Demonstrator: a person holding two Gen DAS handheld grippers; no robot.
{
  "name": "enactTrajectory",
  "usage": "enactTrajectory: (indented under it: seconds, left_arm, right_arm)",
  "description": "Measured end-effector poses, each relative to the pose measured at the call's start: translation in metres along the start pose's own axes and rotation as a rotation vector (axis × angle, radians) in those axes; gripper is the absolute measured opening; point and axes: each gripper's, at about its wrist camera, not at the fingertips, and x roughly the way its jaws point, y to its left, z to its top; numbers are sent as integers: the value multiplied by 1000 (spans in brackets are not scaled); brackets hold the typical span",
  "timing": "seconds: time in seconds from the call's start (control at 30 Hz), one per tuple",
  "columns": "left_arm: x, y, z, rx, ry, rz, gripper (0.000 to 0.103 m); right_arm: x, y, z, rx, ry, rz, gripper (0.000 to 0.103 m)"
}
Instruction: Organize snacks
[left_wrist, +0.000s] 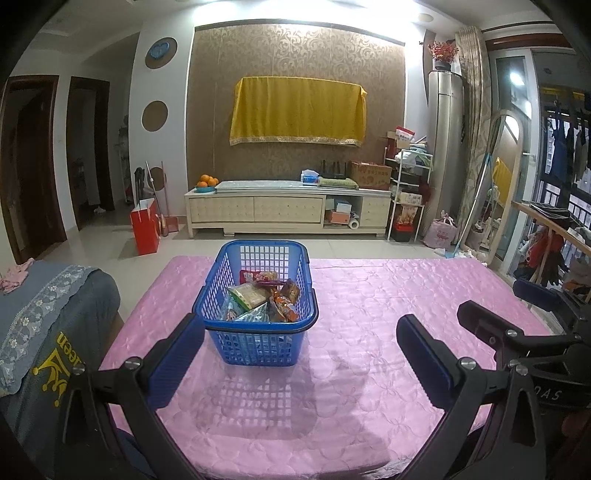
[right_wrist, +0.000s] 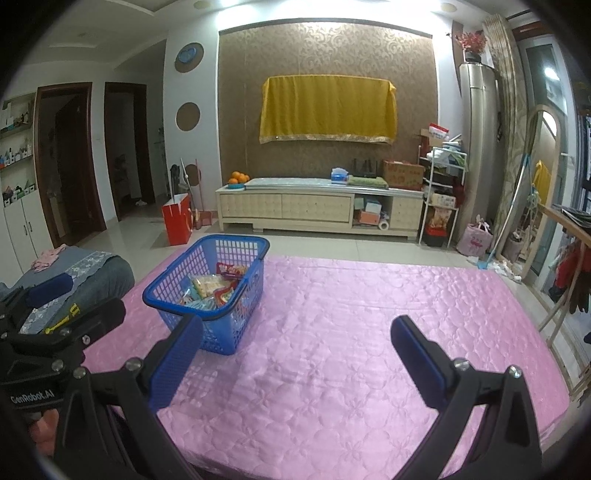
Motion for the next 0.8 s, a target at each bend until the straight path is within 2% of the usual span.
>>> enactTrajectory:
  seconds: [0.8]
  left_arm:
    - [0, 4, 1, -14, 7, -1, 103]
  right_arm:
    - [-2, 0, -3, 5, 12, 15, 103]
